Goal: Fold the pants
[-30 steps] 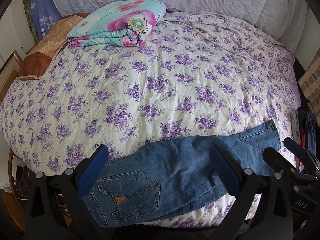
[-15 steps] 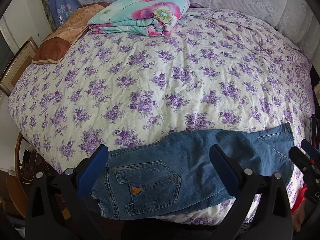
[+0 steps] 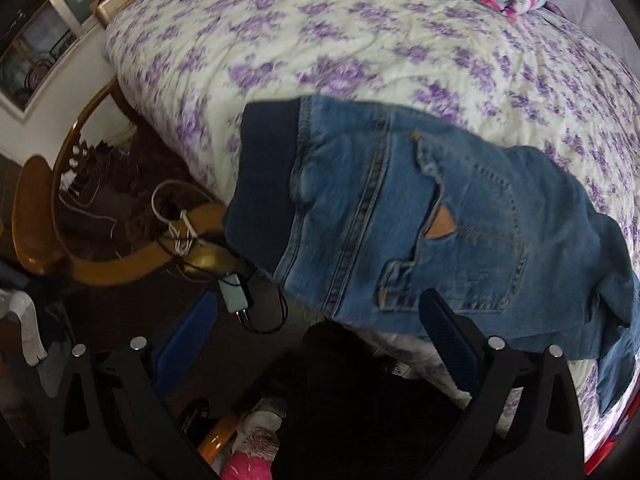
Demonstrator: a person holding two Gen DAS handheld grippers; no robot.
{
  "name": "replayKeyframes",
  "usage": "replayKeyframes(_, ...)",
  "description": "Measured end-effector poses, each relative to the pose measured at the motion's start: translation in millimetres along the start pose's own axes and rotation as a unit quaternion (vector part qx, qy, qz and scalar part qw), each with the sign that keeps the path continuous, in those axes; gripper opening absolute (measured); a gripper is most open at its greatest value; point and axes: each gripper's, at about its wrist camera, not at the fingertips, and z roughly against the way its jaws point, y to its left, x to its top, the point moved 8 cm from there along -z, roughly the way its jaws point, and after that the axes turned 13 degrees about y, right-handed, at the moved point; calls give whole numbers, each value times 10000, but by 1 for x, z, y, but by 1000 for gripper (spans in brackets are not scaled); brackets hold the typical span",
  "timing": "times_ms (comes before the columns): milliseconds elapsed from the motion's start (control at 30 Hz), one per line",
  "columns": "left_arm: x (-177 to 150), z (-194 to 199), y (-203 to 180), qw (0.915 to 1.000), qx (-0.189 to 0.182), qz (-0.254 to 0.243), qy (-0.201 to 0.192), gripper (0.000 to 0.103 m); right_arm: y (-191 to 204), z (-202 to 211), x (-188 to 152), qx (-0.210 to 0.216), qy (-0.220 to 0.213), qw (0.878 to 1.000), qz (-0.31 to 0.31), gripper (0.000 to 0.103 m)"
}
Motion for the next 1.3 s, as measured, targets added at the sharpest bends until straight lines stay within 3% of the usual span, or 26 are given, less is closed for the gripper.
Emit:
replayKeyframes(100,-14,-21,13,9993,-85,300,202,99,-10,3,2,93,-120,9998,-117,100)
replayKeyframes(200,-18,-40,22,9962,-453,629,400,99,-17,2,5,-37,-57,9999,-102,100)
replayKeyframes(467,-6,-67,29,9763,-1667,1193,695,99,-41,-5,-12,-32,121,9986,-523,100)
replayKeyframes(567,0,-67,27,9705,-1885,1272,800,99,-56,-2,-17,-35,71,9971,-758,100)
replayKeyframes(633,4,-60,25,9721,-1891,1205,689,98,-68,-2,-23,-126,77,9961,-874,100)
replayKeyframes(867,20,-41,6,9771,-1853,881,569,65,-97,-18,-38,-92,189,9911,-1312,100)
replayKeyframes(1033,23,-29,-4,9849,-1541,643,453,59,-109,-25,-31,111,49,9877,-1556,100)
replayKeyframes(1100,25,-22,-6,9879,-1410,544,349,54,-109,-38,-28,365,181,9868,-1565,100)
replayKeyframes(1167,26,-6,-15,9910,-1252,421,214,51,-112,-54,-31,273,424,9858,-1603,100)
replayKeyframes(1300,42,14,-9,9885,-1425,506,6,38,-102,-62,-39,327,482,9887,-1382,98)
